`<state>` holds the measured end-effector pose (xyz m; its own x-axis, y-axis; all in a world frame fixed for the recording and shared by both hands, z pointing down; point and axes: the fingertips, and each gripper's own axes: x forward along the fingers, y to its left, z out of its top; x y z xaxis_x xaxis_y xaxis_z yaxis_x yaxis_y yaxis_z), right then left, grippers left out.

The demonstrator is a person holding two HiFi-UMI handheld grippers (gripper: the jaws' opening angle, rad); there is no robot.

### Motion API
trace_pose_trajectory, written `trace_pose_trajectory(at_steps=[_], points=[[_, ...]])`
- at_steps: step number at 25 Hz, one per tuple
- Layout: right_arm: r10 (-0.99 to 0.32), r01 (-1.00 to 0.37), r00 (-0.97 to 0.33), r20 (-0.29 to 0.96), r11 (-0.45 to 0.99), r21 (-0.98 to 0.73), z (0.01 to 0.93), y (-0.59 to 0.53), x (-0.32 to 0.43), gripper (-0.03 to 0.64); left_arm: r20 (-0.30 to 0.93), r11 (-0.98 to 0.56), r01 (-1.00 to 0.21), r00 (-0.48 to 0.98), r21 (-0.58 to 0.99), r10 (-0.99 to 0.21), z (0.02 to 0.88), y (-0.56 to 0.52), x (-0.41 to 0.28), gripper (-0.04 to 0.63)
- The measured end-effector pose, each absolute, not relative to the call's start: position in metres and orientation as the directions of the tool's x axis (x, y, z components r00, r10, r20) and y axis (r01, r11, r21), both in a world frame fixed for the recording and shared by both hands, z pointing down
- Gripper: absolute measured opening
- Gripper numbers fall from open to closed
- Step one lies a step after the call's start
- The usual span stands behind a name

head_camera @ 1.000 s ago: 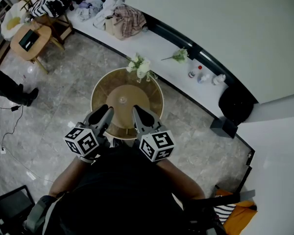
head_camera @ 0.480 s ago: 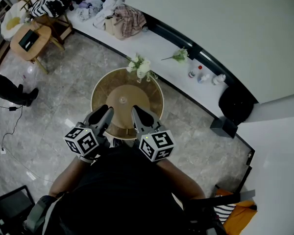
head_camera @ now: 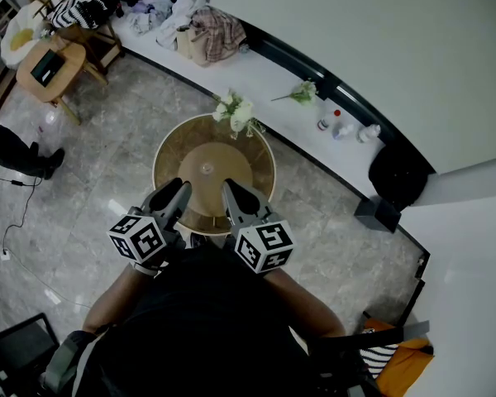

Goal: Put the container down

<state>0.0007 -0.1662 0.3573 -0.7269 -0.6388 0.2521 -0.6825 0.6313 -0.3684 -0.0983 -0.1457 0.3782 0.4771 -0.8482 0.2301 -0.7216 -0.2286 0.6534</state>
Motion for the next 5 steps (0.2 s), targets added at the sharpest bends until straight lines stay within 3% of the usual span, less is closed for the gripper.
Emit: trace_pose_trajectory(at_steps=[5], points=[[-0.636,-0.681,-0.728,0.255,0.632,-0.370,0.3572,-0.1651,-0.0004,0.008,0.234,-0.220,-0.719,0.475,0.660,-0.848,0.3795,-0.1447,-0.0995,0.124]])
